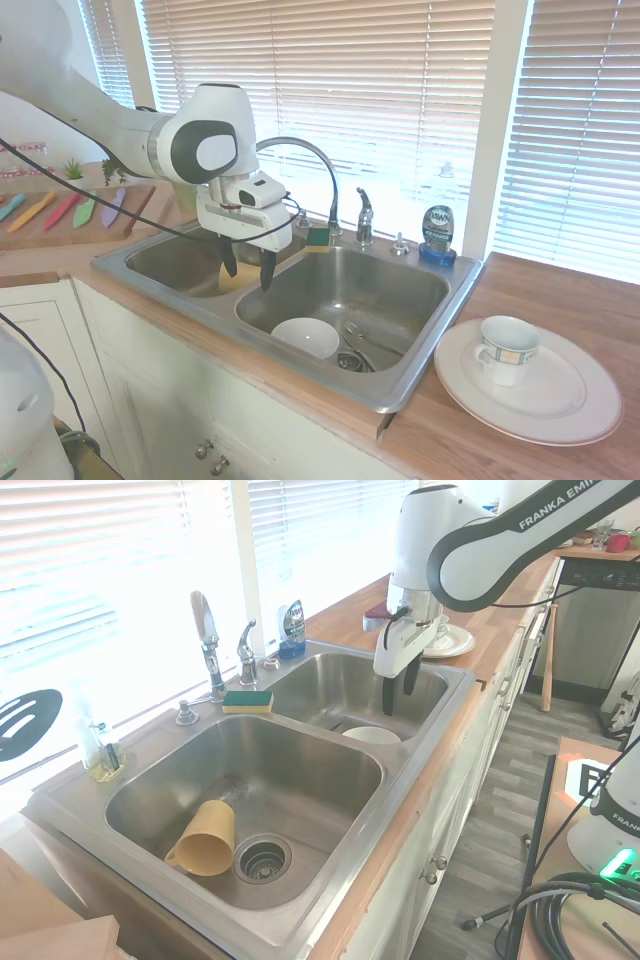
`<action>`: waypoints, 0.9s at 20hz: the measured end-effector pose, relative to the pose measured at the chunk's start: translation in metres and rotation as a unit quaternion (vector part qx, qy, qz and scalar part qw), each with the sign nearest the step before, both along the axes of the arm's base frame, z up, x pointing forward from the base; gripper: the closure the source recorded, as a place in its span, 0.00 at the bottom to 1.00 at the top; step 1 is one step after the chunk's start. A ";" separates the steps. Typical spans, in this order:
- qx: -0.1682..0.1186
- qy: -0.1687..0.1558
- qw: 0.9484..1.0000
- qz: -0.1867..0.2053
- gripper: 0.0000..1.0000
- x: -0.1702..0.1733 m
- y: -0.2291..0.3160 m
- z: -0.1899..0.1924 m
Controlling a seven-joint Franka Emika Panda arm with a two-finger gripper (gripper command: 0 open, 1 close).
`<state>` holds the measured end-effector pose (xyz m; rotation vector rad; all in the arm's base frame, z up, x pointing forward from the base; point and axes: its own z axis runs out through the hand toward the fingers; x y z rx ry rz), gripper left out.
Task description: Turn off the faucet
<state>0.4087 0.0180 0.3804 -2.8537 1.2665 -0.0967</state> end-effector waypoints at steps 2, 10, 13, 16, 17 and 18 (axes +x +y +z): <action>0.000 0.004 1.000 0.003 0.00 0.001 0.000 -0.003; -0.001 0.004 1.000 0.004 1.00 0.003 -0.001 -0.003; -0.001 0.003 1.000 0.005 1.00 0.003 -0.001 -0.002; -0.002 0.003 1.000 0.003 1.00 0.004 -0.002 -0.002; -0.002 0.003 1.000 0.002 1.00 0.004 -0.003 -0.002; -0.002 0.003 1.000 0.001 1.00 0.004 -0.004 -0.002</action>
